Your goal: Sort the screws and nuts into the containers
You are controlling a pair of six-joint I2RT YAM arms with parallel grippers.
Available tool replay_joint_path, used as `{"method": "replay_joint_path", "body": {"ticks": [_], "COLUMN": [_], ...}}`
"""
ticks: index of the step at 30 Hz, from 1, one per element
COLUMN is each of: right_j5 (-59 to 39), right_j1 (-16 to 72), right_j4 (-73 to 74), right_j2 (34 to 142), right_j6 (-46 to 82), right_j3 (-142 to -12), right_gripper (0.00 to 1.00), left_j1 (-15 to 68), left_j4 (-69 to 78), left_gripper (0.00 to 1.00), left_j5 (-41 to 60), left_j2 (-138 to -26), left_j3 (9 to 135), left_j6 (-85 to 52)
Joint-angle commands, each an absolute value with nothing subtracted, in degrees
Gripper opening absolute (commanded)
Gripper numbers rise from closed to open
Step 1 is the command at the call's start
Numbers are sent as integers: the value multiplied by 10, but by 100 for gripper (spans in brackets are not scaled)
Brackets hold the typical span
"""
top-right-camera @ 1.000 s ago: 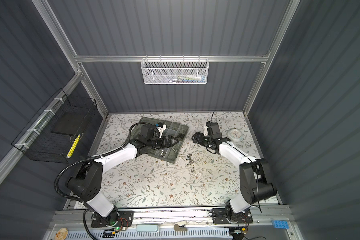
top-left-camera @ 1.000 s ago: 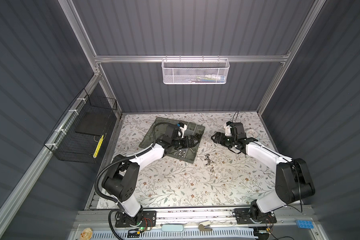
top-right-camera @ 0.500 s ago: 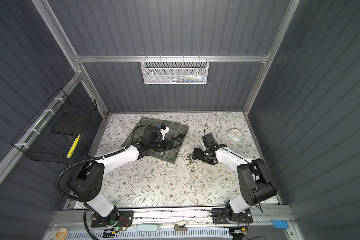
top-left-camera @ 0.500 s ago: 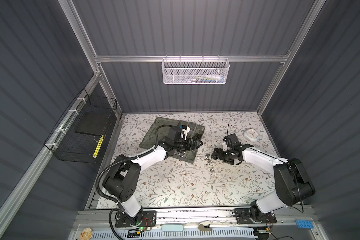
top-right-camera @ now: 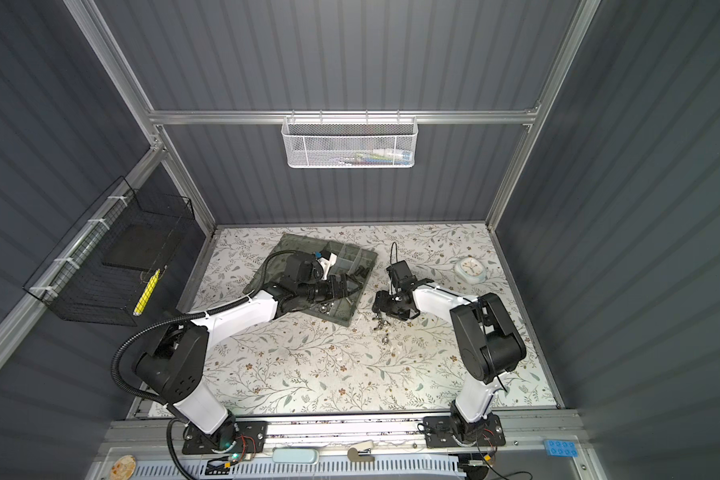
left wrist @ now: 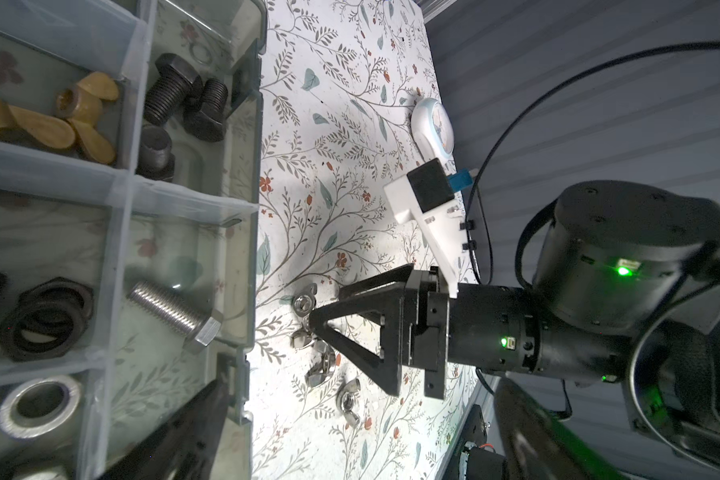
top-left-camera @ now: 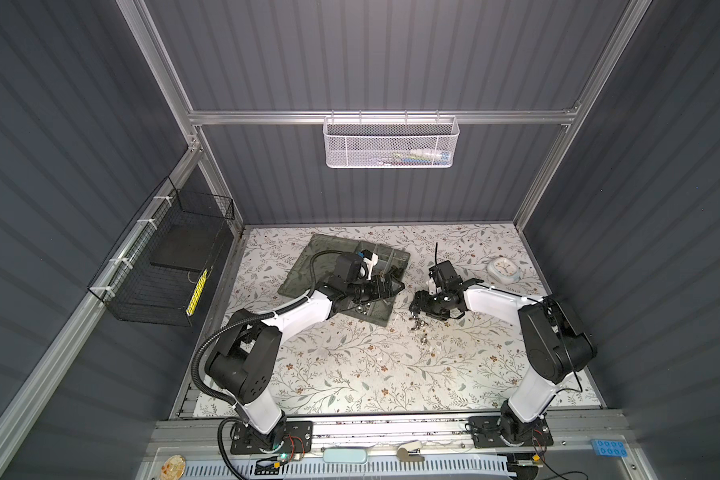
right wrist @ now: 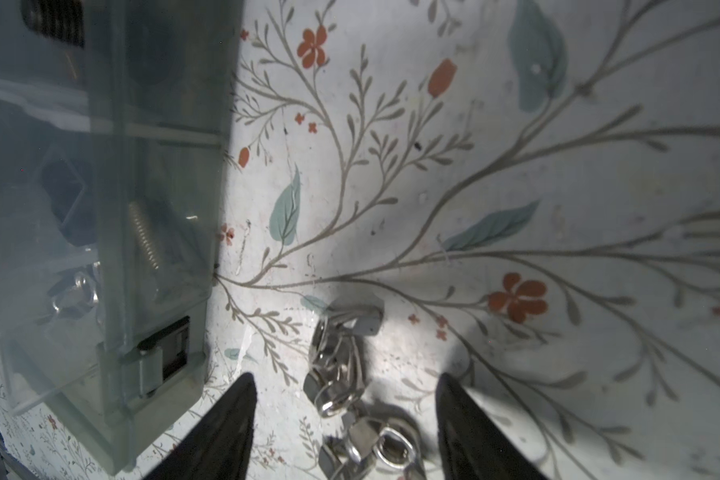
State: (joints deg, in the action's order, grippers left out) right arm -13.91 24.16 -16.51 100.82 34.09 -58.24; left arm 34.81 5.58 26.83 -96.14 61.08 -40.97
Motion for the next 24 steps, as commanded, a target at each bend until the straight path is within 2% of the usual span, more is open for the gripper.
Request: {"method": "replay_joint_path", "body": {"ticks": [1,12,16,24], "right_j5": [-148,-135,-127,-117], "right_j1": [246,254,254,254], "right_j4": [-157,-160,-165,-173], "right_j2": [1027,1057,1058,1050], "right_j6": [347,353,352,351], "right_j3": [-601,-611,-612,-608], "right_gripper": [61,45,34,29], "left_j1": [348,348,348,348], "left_j4": [45,41,40,39], "left_gripper": [100,100,100,100], "left_j5": [268,269,269,267], "left_j2": [-966,-968,-969,-968], "left_j3": [615,620,620,621], "left_j6": [-402,-398,-398,-396]}}
